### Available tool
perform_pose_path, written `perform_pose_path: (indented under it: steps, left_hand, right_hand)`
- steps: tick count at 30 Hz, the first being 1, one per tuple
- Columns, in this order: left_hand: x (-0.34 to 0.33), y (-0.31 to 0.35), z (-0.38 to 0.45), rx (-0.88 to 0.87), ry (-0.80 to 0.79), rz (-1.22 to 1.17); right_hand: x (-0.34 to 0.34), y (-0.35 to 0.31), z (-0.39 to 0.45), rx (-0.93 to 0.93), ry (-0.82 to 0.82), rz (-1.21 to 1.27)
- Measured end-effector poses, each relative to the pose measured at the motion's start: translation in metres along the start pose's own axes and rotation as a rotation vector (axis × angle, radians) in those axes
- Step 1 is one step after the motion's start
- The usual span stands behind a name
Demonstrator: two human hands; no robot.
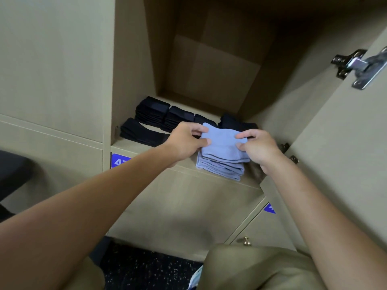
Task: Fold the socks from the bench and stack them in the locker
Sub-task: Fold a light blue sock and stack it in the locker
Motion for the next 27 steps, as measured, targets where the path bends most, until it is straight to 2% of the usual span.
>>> perform_pose_path:
  steps: [6,11,18,22,27]
  left_hand:
    - [-0.005,-0.004,0.005,-0.026,0.034,0.06]
    - [-0.006,-0.008,0.004,-0.064,0.036,0.233]
    - [-0.008,-0.008,0.004,-0.069,-0.043,0.476]
    - [-0.003,-0.003,-0.001,-0.128,-0.045,0.53]
    - [0.016,0.016,-0.019,-0.197,-0.046,0.534]
  right_hand:
    - [-0.004,0.007,0.003,-0.03,0.01,-0.033]
    - [-0.007,0.011,0.005,-0.032,-0.023,-0.082]
    - [-0.011,0.011,0.003,0.008,-0.172,-0.322]
    - [-0.011,0.01,0.005,0.04,-0.113,-0.361]
    - [-0.01,0.0,0.006,0.138,0.066,-0.43]
Point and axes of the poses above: each hand's wrist, its own z-axis towards the middle knuckle, its own x-axis out of the back of the hand, y = z × x, the point moved 2 cm from there along z, towards the middle knuckle, and after that the axes turned 13 degrees about -z, right-handed, at the moved point
